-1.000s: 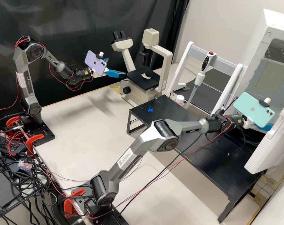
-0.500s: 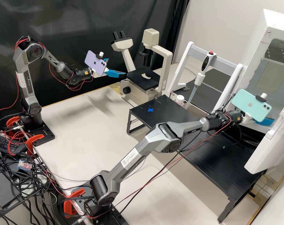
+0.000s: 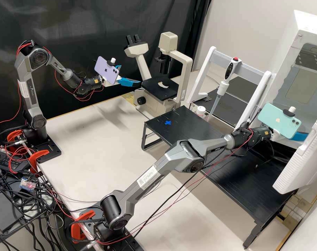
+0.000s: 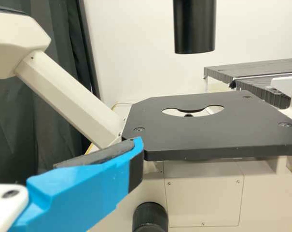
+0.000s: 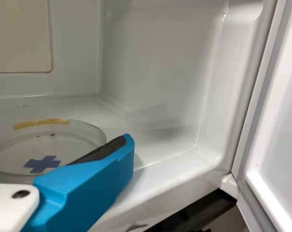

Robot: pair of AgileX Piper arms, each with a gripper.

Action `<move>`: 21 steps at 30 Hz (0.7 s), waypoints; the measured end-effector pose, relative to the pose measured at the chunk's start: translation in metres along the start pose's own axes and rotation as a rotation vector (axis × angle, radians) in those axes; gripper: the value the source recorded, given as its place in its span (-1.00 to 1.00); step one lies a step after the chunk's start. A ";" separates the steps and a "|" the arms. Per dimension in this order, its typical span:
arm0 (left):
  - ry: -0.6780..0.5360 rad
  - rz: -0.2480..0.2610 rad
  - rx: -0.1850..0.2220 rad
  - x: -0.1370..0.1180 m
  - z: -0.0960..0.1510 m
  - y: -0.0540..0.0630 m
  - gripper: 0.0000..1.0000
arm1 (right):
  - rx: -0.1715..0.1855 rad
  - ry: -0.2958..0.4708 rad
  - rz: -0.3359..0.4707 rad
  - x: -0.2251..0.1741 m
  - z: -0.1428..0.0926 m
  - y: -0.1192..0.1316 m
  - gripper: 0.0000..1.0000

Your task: Move the petri dish to the incubator

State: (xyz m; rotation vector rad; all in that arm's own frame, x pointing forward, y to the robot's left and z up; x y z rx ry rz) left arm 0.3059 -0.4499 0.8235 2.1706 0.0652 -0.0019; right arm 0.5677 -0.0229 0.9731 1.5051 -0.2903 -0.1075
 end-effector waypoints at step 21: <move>0.000 0.000 0.000 0.000 0.000 0.000 1.00 | 0.056 0.080 -0.004 -0.064 0.035 0.019 1.00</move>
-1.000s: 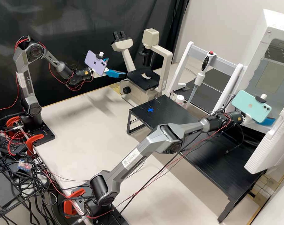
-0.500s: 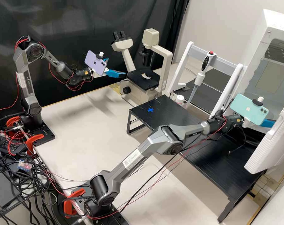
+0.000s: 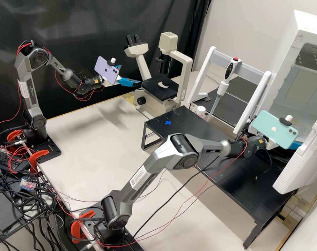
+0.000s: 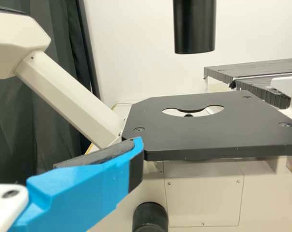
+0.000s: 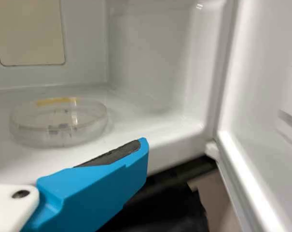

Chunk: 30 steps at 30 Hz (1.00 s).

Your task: Move the petri dish to the incubator

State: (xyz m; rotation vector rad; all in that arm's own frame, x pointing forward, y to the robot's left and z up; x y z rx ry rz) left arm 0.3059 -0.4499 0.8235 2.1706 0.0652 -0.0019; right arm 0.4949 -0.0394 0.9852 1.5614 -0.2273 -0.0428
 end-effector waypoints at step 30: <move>0.000 0.000 0.000 0.000 0.000 0.000 1.00 | 0.054 0.477 0.098 -0.315 -0.050 -0.085 1.00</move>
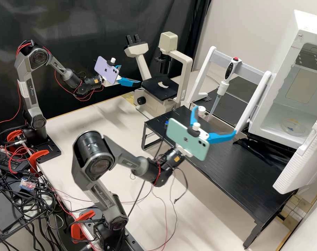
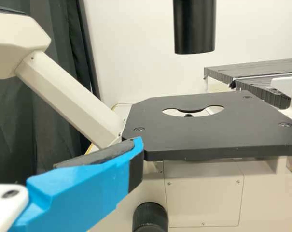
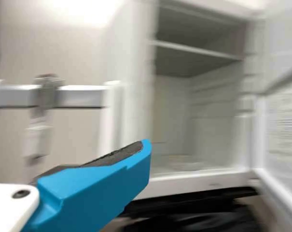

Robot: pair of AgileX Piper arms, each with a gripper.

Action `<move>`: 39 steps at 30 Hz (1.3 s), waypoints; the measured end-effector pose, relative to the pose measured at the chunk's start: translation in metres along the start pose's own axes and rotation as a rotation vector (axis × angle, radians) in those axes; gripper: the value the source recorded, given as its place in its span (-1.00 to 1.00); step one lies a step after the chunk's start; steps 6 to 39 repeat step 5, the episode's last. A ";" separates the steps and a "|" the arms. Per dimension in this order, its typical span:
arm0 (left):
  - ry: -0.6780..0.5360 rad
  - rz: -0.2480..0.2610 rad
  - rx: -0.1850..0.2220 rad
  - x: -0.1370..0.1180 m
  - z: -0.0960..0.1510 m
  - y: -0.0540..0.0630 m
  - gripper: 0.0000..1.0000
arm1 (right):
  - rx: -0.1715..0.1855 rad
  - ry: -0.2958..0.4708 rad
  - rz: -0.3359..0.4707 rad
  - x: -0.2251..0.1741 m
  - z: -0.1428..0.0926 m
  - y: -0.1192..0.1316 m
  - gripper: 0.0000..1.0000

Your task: Move the petri dish to the incubator

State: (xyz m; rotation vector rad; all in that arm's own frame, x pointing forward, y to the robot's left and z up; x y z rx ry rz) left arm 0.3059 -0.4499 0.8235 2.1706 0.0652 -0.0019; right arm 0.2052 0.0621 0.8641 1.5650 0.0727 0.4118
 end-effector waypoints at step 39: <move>0.000 0.000 0.000 0.000 0.000 0.000 1.00 | 0.059 0.015 -0.058 -0.022 -0.014 -0.024 1.00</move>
